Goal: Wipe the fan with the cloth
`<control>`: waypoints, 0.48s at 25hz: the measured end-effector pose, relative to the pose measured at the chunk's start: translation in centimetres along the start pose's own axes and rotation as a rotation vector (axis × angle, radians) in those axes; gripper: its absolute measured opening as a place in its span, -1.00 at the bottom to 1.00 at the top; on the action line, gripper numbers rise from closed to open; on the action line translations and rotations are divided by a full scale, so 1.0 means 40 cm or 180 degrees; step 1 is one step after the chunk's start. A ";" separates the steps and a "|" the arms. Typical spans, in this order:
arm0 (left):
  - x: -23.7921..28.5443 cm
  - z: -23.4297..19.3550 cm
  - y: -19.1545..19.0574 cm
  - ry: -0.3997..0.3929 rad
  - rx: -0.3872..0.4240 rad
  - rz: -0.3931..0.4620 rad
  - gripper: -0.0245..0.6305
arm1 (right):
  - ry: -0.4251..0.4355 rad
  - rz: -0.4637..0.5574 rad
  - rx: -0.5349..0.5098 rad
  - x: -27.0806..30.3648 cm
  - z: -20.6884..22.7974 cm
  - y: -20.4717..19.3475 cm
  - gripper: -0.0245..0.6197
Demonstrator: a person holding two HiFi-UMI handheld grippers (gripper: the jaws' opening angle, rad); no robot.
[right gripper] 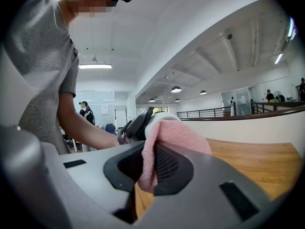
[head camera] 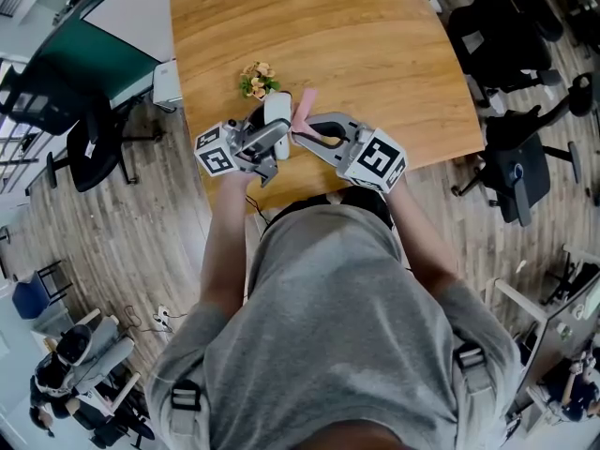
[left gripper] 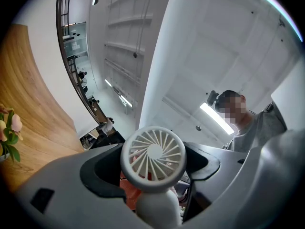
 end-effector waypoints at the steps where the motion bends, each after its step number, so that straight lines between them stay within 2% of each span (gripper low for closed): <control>1: 0.001 -0.002 -0.003 0.0002 -0.0013 0.0006 0.24 | 0.0003 0.0004 0.0032 -0.004 -0.004 -0.002 -0.82; 6: 0.019 -0.005 -0.006 -0.0031 -0.0055 0.0048 0.24 | 0.0087 -0.0071 0.0131 -0.002 -0.031 -0.009 -0.82; 12: 0.013 0.002 0.004 -0.0065 -0.0079 0.0128 0.24 | 0.0104 -0.0228 0.0019 0.005 -0.041 -0.034 -0.82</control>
Point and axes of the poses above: the fingertips, and each gripper's own axes: x forward along the fingers, z to its right, y out of its top, the point moved 8 cm from there along -x, backward along the fingers, and after that the axes turned 7 degrees about z, right-handed, at the moved point
